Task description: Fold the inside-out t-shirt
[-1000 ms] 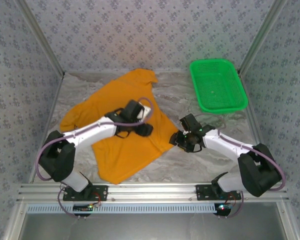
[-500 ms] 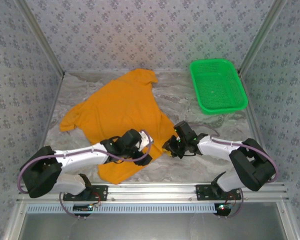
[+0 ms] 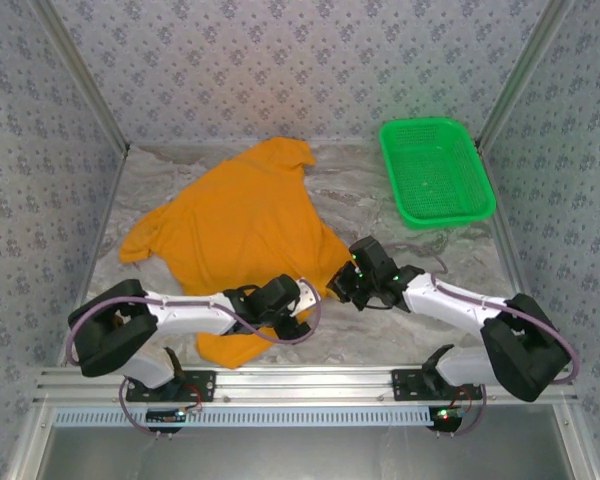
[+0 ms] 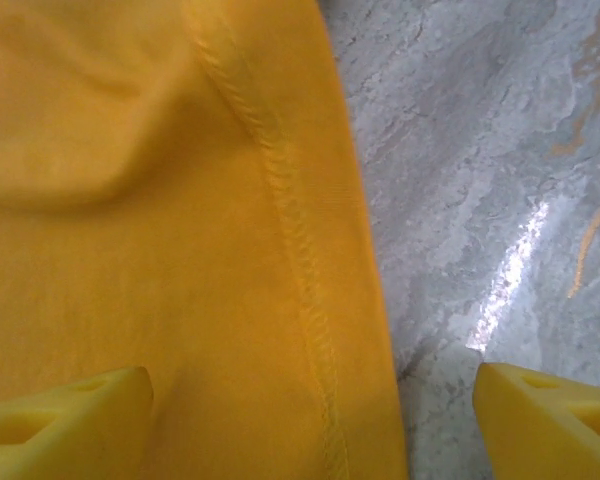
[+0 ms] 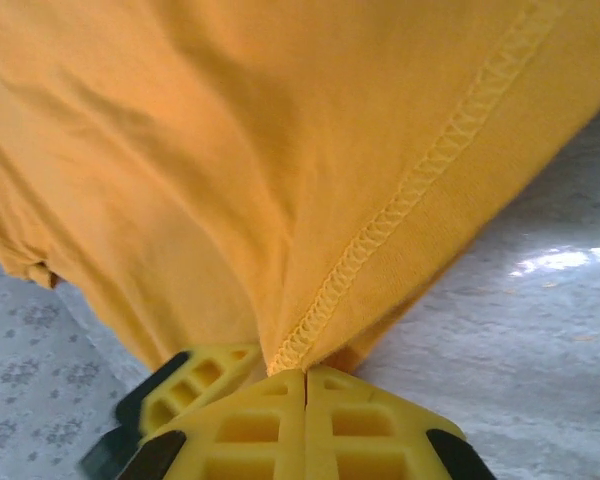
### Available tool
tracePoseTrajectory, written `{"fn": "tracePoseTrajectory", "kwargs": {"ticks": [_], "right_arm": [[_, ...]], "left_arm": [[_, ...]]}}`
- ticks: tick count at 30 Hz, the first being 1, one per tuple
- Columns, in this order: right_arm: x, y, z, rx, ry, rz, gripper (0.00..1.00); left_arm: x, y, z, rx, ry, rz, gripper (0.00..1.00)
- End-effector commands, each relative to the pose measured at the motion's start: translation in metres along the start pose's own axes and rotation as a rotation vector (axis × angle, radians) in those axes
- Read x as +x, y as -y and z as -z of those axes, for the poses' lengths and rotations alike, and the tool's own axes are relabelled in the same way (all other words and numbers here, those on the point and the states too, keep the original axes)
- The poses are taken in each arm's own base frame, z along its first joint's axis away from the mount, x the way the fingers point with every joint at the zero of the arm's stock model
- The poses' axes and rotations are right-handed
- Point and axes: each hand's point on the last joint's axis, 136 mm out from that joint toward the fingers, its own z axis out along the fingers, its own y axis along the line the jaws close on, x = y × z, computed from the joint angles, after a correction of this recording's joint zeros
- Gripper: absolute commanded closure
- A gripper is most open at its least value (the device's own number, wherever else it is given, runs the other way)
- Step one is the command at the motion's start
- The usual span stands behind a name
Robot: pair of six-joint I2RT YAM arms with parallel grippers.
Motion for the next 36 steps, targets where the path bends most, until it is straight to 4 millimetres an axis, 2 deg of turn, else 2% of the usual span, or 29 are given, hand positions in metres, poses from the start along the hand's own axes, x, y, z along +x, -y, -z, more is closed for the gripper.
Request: {"fn": "tracePoseTrajectory", "kwargs": {"ticks": [1,4,6,7,9,12,16,21,23,24,25,26,27,30,34,36], "right_arm": [[-0.005,-0.009,0.010,0.008,0.045,-0.016,1.00],[-0.005,-0.014,0.011,-0.004,0.045,-0.024,1.00],[-0.005,-0.015,0.012,-0.002,0.052,-0.022,1.00],[-0.007,-0.016,0.013,-0.002,0.057,-0.020,1.00],[-0.009,-0.019,0.015,-0.008,0.067,-0.019,1.00],[-0.012,-0.027,0.019,-0.030,0.080,-0.010,1.00],[-0.023,-0.036,0.023,-0.033,0.118,0.052,1.00],[-0.042,-0.050,0.029,-0.020,0.171,0.213,1.00],[-0.046,-0.063,0.029,-0.038,0.198,0.354,1.00],[-0.043,-0.071,0.027,-0.078,0.187,0.444,0.92],[-0.032,-0.085,0.025,-0.176,0.146,0.586,0.71],[-0.023,-0.094,0.026,-0.239,0.131,0.713,0.62],[-0.016,-0.093,0.028,-0.256,0.128,0.819,0.58],[0.007,-0.074,0.030,-0.217,0.165,1.148,0.50],[0.074,-0.053,0.021,-0.295,0.029,1.558,0.44],[0.093,-0.049,0.008,-0.304,-0.002,1.650,0.43]], "left_arm": [[-0.031,-0.003,-0.002,-0.031,0.099,0.002,0.14],[-0.031,-0.008,-0.011,-0.060,0.093,0.019,0.15],[-0.027,-0.012,-0.017,-0.087,0.066,0.015,0.22],[-0.026,-0.015,-0.017,-0.106,0.055,0.014,0.28],[-0.022,-0.028,-0.016,-0.181,0.025,0.020,0.51],[-0.023,-0.040,-0.004,-0.250,0.010,0.017,0.75],[-0.035,-0.040,0.021,-0.237,0.057,0.033,1.00],[-0.057,-0.033,0.056,-0.094,0.174,0.125,1.00],[-0.062,-0.046,0.068,-0.100,0.212,0.203,1.00],[-0.064,-0.056,0.074,-0.100,0.234,0.255,1.00],[-0.067,-0.065,0.078,-0.095,0.259,0.306,1.00],[-0.069,-0.074,0.082,-0.082,0.282,0.350,1.00],[-0.071,-0.082,0.086,-0.061,0.305,0.397,1.00],[-0.076,-0.099,0.093,-0.004,0.337,0.496,1.00],[-0.077,-0.108,0.094,0.020,0.319,0.536,1.00],[-0.077,-0.111,0.092,0.033,0.306,0.547,1.00]]}}
